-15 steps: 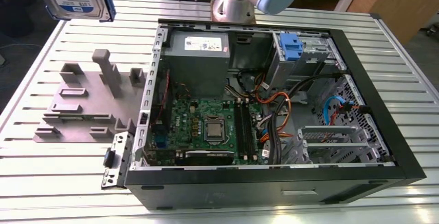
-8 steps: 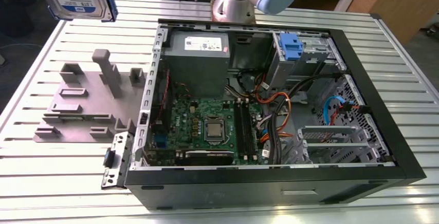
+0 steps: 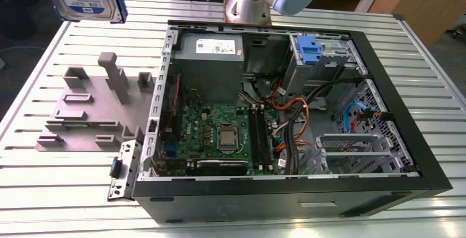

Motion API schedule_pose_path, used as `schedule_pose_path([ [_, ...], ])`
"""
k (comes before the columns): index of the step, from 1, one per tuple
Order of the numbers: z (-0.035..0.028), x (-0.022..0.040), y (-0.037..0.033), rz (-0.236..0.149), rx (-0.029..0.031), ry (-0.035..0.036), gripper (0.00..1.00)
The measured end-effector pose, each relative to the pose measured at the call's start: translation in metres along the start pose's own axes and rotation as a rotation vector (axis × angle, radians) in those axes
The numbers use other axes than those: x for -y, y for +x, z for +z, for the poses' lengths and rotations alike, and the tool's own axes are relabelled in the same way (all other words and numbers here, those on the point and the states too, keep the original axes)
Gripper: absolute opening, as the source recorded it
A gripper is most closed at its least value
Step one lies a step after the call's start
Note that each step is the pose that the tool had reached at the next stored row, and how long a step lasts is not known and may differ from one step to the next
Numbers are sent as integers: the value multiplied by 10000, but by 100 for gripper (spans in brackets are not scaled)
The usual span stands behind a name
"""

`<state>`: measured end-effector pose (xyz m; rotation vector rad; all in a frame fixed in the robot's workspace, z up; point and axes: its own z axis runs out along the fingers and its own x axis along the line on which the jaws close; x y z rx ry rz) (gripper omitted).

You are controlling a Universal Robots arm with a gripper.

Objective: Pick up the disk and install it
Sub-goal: 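Pick up the disk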

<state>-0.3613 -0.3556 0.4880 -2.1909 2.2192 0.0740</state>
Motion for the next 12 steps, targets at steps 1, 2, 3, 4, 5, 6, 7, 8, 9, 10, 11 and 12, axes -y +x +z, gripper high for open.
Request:
schedule_pose_path([
  [1, 0, 4, 0, 1, 0, 0, 36],
  [2, 0, 9, 0, 1, 0, 0, 36],
  [3, 0, 13, 0, 0, 0, 0, 36],
  [4, 0, 18, 0, 0, 0, 0, 36],
  [5, 0, 26, 0, 0, 0, 0, 36],
  [6, -1, 30, 0, 0, 0, 0, 36],
  [7, -1, 33, -1, 1, 0, 0, 36],
  [8, -1, 37, -1, 1, -1, -1, 36],
  [9, -1, 41, 0, 0, 0, 0, 36],
  [10, -1, 44, -1, 0, -1, -1, 36],
  [11, -1, 48, -1, 0, 0, -1, 36],
  [12, -1, 53, 0, 0, 0, 0, 36],
])
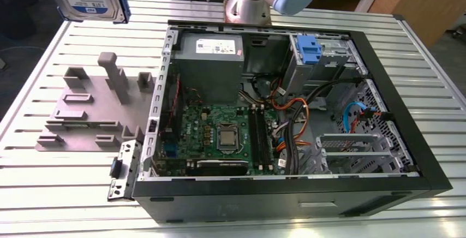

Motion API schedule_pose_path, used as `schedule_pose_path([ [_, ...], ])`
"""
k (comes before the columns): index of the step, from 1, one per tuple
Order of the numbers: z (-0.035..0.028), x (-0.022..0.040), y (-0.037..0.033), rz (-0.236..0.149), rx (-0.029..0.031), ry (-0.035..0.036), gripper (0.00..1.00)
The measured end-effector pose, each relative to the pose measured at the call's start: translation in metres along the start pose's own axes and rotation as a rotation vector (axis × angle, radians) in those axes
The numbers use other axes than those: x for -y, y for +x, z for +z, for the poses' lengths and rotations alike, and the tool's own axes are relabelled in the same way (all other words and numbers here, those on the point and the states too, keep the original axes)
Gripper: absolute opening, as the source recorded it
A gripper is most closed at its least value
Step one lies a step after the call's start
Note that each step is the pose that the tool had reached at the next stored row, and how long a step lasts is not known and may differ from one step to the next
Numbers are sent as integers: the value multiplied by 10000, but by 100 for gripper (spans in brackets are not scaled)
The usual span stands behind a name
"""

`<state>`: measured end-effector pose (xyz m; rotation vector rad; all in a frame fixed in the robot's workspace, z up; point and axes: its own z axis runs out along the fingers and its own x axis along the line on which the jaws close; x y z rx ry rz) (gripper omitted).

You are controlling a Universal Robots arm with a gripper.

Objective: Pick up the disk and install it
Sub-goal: 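Pick up the disk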

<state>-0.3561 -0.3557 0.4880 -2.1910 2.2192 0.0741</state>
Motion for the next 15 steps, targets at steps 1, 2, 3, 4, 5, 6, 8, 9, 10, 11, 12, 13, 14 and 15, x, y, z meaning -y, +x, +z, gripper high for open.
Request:
schedule_pose_path([
  [1, 0, 9, 0, -1, 0, 0, 36],
  [2, 0, 18, 0, 0, 0, 0, 36],
  [3, -1, 23, -1, 1, 0, 0, 36],
  [4, -1, 28, -1, -1, 0, 0, 36],
  [5, -1, 32, -1, 1, 0, 0, 36],
  [6, -1, 36, -1, 0, 0, 0, 36],
  [8, -1, 45, -1, 0, 0, 0, 36],
  [9, -1, 54, -1, 0, 0, 0, 36],
  [10, -1, 64, -1, 0, 0, 0, 36],
  [11, -1, 68, -1, 0, 0, 0, 36],
  [12, -1, 69, -2, 1, 0, 0, 36],
  [13, -1, 71, -1, 2, 0, 1, 36],
  [14, -2, 77, -1, 0, -1, -1, 36],
  [15, -2, 82, -1, 0, 0, 0, 36],
])
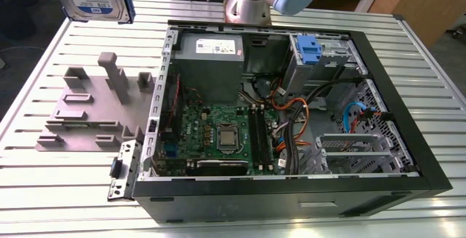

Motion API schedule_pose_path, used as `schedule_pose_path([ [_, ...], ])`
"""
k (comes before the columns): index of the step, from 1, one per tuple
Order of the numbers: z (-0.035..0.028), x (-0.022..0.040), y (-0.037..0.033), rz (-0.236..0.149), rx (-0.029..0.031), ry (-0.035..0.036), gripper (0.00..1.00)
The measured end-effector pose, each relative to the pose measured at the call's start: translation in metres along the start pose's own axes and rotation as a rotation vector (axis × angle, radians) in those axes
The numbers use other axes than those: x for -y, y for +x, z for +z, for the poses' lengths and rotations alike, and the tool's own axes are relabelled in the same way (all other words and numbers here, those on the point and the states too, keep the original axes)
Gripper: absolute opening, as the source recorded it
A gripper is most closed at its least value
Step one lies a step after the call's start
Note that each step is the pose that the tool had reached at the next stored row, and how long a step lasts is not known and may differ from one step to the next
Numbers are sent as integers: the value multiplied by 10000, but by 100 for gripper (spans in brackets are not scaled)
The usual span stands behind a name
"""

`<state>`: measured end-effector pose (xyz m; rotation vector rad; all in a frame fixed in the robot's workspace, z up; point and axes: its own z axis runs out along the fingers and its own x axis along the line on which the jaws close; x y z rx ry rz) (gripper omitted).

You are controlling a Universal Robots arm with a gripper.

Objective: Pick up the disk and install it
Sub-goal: 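Pick up the disk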

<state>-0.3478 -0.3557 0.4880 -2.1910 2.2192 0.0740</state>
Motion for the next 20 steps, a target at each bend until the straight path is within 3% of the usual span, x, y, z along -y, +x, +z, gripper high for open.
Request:
schedule_pose_path([
  [6, -2, 72, -1, 0, 0, -1, 36],
  [20, -2, 102, -1, 1, 0, 0, 36],
])
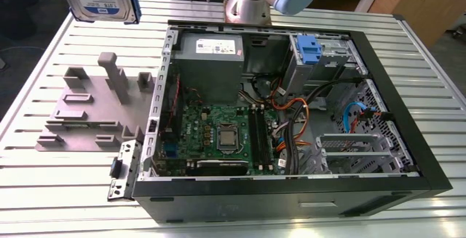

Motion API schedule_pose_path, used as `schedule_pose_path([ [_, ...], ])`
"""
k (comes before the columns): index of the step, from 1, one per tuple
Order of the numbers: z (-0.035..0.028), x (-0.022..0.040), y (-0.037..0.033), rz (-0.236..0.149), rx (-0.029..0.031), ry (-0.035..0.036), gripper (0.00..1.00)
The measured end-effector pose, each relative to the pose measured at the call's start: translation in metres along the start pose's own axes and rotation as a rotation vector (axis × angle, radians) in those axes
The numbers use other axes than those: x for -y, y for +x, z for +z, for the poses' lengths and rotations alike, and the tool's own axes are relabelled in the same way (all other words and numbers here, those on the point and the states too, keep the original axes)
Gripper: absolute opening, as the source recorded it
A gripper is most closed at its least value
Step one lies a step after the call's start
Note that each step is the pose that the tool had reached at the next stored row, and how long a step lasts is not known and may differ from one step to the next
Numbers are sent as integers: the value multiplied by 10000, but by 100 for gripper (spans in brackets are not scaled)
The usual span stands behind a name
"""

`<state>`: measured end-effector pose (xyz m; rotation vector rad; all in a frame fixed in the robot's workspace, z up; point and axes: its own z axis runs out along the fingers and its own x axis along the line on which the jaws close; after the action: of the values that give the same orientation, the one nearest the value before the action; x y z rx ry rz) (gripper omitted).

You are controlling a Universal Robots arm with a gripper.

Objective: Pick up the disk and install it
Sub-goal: 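Pick up the disk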

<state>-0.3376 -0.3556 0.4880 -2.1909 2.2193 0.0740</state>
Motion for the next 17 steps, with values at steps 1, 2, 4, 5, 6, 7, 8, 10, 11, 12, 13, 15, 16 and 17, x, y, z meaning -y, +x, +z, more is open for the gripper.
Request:
schedule_pose_path([
  [1, 0, 0, 0, 0, 0, 0, 36],
  [2, 0, 0, 0, 0, 0, 0, 36],
  [4, 0, 1, 0, 0, 0, 0, 36],
  [5, 0, 2, 0, 0, 0, 0, 36],
  [6, 0, 7, 0, -2, 0, 0, 36],
  [7, 0, 14, 0, -3, 0, 0, 36],
  [8, 0, 19, 0, -2, 0, 0, 36],
  [10, -1, 44, 0, -1, 0, -1, 36],
  [11, -1, 58, -1, -1, 0, 0, 36],
  [12, -2, 72, -1, -1, -1, -1, 36],
  [13, -2, 83, -1, 0, 0, 0, 36],
  [15, -2, 101, -1, -1, 0, 0, 36],
  [16, -2, 110, -1, -1, 0, 0, 36],
  [17, -2, 120, -1, 0, 0, 0, 36],
])
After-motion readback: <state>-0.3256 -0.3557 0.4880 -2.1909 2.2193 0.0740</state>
